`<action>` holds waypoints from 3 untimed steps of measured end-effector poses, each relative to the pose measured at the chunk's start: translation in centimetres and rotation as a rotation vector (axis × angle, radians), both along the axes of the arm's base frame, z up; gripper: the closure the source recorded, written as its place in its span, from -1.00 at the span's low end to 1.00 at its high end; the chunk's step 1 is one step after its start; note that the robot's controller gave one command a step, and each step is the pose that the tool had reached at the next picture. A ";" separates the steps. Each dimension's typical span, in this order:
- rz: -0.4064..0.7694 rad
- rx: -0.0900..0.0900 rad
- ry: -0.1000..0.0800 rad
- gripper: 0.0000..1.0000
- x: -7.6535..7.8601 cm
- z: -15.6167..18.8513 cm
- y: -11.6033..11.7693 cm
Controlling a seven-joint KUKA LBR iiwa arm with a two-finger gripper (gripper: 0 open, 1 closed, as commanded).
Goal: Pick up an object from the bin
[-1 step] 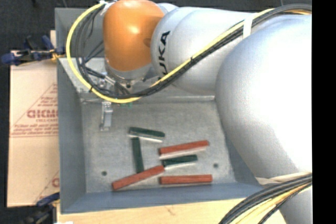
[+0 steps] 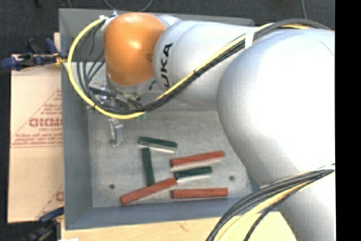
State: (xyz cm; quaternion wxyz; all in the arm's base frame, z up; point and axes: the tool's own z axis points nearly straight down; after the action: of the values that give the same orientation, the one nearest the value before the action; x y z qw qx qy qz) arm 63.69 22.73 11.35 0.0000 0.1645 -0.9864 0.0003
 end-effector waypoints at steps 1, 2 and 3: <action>0.024 -0.001 -0.003 -1.00 0.6 -4.3 -10.7; 0.242 -0.002 -0.003 -1.00 -0.1 -4.2 -20.7; 0.243 0.002 -0.004 1.00 -0.1 -4.2 -20.3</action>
Offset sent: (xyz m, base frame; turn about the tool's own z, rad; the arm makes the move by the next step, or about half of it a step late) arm 0.0036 -0.1009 -0.0435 -0.0330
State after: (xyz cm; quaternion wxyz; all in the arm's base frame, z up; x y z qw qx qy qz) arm 63.63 2.46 7.17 -0.0021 0.2829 -0.9591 -0.0004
